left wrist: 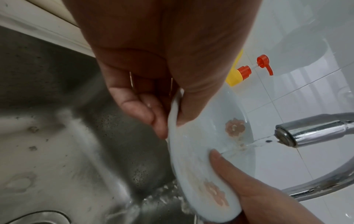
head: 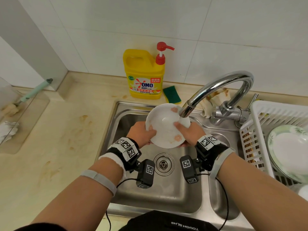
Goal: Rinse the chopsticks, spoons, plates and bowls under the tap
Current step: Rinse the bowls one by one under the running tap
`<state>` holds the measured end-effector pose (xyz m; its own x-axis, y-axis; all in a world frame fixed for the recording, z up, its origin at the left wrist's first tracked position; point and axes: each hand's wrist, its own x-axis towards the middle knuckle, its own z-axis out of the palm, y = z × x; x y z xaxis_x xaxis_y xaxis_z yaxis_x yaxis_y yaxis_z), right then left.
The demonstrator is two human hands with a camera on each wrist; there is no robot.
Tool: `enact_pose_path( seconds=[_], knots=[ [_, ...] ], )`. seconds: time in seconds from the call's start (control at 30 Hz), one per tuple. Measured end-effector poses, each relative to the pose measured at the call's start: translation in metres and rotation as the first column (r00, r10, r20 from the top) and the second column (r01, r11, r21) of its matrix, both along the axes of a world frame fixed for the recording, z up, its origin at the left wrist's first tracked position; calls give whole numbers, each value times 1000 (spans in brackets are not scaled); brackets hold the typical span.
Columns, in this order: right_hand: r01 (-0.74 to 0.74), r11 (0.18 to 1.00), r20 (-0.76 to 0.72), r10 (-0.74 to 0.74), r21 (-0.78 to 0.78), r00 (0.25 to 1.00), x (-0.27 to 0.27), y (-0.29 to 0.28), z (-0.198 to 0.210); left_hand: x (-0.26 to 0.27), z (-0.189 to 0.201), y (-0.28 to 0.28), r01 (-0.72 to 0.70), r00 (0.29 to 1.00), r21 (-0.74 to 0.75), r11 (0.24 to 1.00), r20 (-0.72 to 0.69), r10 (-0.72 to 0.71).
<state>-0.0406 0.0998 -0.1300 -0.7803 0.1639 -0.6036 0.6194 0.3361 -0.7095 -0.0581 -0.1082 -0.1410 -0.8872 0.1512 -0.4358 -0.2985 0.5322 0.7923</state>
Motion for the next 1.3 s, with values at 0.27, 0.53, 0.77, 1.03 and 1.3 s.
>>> enact_pose_path(
  seconds=[0.27,0.53,0.77,1.03,1.3],
  knots=[
    [119,952,-20,-130,-283,991,16,-16,-23,13,8,12,-186,945,349,918,319,71],
    [77,997,53,-76,-19,996,-2,-2,-4,3,14,4,-22,972,234,972,231,-33],
    [-41,993,-11,42,111,999,-8,4,1,-4,16,2,81,987,99,992,134,-94],
    [134,954,-2,-139,-269,990,17,-17,-19,9,10,14,-147,986,209,967,109,126],
    [138,981,13,-137,-138,990,6,0,-11,4,13,8,-59,997,84,995,-43,63]
  ],
)
